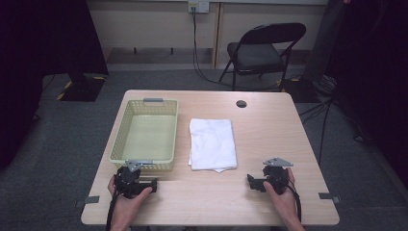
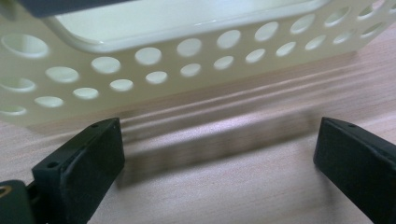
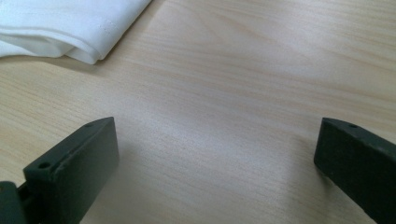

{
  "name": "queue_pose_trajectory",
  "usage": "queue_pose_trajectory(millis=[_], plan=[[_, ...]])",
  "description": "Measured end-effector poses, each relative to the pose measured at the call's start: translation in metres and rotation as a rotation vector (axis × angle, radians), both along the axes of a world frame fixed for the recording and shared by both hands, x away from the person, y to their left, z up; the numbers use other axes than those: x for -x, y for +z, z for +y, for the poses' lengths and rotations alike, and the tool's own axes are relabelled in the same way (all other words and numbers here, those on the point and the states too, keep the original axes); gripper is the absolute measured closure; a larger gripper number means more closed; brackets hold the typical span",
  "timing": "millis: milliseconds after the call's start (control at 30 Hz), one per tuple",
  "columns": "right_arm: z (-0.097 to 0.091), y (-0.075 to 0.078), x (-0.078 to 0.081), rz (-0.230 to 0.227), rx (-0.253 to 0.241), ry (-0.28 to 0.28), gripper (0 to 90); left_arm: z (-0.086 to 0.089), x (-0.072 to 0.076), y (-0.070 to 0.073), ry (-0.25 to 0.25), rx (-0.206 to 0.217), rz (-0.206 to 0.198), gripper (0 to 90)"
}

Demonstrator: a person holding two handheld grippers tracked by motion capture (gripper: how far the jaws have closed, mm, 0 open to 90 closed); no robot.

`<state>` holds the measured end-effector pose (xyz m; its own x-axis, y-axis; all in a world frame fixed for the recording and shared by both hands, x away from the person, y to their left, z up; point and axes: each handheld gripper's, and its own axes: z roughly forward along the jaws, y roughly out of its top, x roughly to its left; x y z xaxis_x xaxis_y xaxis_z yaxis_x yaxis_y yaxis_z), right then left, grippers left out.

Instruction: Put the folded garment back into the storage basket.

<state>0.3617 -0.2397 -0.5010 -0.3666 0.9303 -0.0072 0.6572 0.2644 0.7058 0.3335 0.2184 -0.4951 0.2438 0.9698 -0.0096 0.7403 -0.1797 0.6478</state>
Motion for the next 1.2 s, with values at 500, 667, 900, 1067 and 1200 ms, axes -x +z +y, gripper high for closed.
queue_pose_trajectory(millis=[500,667,900,1067,1200], plan=[[0.000,0.000,0.000,0.000,0.000,0.000,0.0,0.002,0.003,0.005,0.007,0.019,-0.001,11.5],[0.000,0.000,0.000,0.000,0.000,0.000,0.0,0.001,0.008,0.009,0.008,0.031,-0.023,11.5],[0.000,0.000,0.000,0.000,0.000,0.001,0.0,-0.002,0.011,0.012,-0.003,-0.020,-0.026,12.1],[0.000,0.000,0.000,0.000,0.000,0.001,0.0,-0.004,0.014,0.016,-0.004,-0.010,-0.035,11.9],[0.000,0.000,0.000,0.000,0.000,0.001,0.0,-0.006,0.015,0.020,-0.012,-0.028,-0.048,11.9]])
